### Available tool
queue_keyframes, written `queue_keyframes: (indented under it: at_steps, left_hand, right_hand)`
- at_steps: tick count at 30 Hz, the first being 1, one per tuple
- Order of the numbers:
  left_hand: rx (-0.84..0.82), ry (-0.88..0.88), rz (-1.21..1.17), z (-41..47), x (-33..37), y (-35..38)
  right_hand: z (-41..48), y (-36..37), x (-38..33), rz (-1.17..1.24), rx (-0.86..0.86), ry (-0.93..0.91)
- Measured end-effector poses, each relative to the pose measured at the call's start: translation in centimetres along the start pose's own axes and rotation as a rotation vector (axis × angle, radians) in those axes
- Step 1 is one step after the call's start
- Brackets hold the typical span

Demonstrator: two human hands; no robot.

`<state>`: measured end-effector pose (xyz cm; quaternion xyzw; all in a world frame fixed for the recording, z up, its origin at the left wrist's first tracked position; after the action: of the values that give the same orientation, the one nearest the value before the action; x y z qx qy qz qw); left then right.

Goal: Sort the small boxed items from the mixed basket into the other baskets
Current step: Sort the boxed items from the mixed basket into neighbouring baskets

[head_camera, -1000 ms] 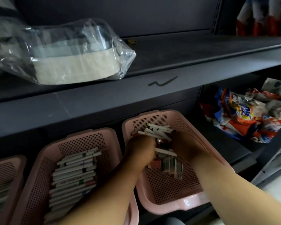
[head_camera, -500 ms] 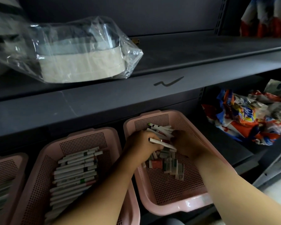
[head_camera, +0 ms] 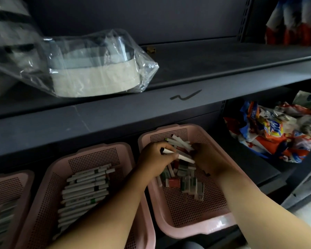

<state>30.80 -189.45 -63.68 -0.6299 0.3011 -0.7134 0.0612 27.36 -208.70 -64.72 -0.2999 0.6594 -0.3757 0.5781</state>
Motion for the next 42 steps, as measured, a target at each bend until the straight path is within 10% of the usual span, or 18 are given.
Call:
queue_keyframes:
  at_steps: [5, 23, 42]
  left_hand:
    - [-0.006, -0.037, -0.001, -0.4, 0.8, -3.0]
    - [0.082, -0.11, 0.331, -11.2, -8.5, -22.2]
    - [0.102, -0.038, 0.719, -10.1, -13.4, -22.0]
  right_hand:
    - [-0.9, -2.5, -1.8, 0.293, 0.134, -0.103]
    - [-4.4, 2.7, -16.9, 0.104, -0.06, -0.332]
    - [-5.6, 7.3, -18.9, 0.009, -0.11, -0.352]
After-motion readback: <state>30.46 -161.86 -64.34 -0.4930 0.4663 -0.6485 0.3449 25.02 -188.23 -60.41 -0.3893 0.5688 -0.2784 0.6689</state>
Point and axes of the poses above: each hand's wrist, its own z-axis towards the middle knuckle, its own y-axis out of the palm, x = y × z, the point moved 2 cm from there along z, towards the middle knuckle, and after that the axes turned 2 degrees about -y, right-handed, at the moved point
